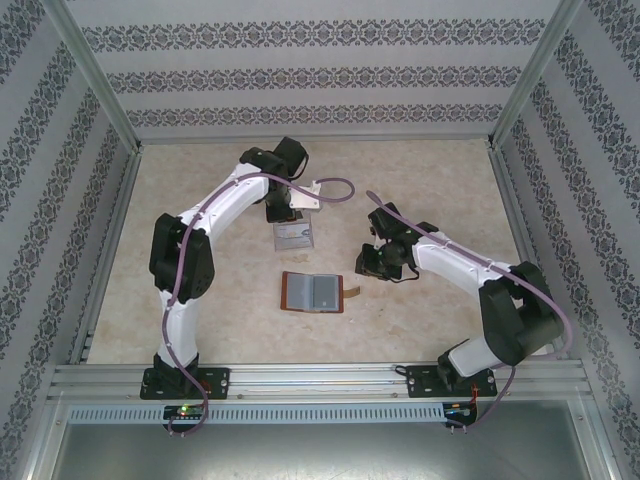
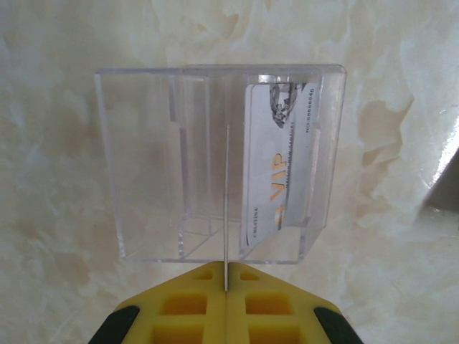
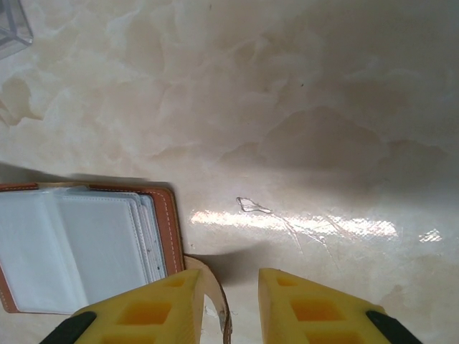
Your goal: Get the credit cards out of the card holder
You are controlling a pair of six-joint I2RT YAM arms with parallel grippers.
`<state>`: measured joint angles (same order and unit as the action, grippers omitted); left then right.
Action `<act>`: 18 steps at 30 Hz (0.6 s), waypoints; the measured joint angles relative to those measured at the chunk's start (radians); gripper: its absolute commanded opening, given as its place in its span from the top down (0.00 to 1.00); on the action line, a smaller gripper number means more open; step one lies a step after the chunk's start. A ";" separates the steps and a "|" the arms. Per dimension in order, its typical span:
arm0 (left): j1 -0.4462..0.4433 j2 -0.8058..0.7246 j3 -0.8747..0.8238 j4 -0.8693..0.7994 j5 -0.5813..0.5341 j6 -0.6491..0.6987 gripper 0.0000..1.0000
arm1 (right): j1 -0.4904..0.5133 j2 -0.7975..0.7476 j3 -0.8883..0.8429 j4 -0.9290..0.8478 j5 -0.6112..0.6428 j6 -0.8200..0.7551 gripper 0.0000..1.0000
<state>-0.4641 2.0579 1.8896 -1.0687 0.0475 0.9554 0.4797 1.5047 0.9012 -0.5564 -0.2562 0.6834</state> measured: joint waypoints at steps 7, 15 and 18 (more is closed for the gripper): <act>0.001 0.072 0.059 -0.001 0.000 0.024 1.00 | 0.000 0.015 0.004 0.003 -0.007 0.000 0.73; 0.002 0.128 0.102 -0.009 0.004 0.040 1.00 | 0.000 0.044 0.014 0.011 -0.019 0.000 0.73; 0.002 0.147 0.128 -0.023 0.005 0.043 1.00 | 0.000 0.049 0.014 0.013 -0.022 0.000 0.73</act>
<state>-0.4625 2.2047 2.0174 -1.0916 0.0521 0.9989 0.4797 1.5536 0.9154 -0.5430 -0.2779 0.6834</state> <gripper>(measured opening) 0.042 0.274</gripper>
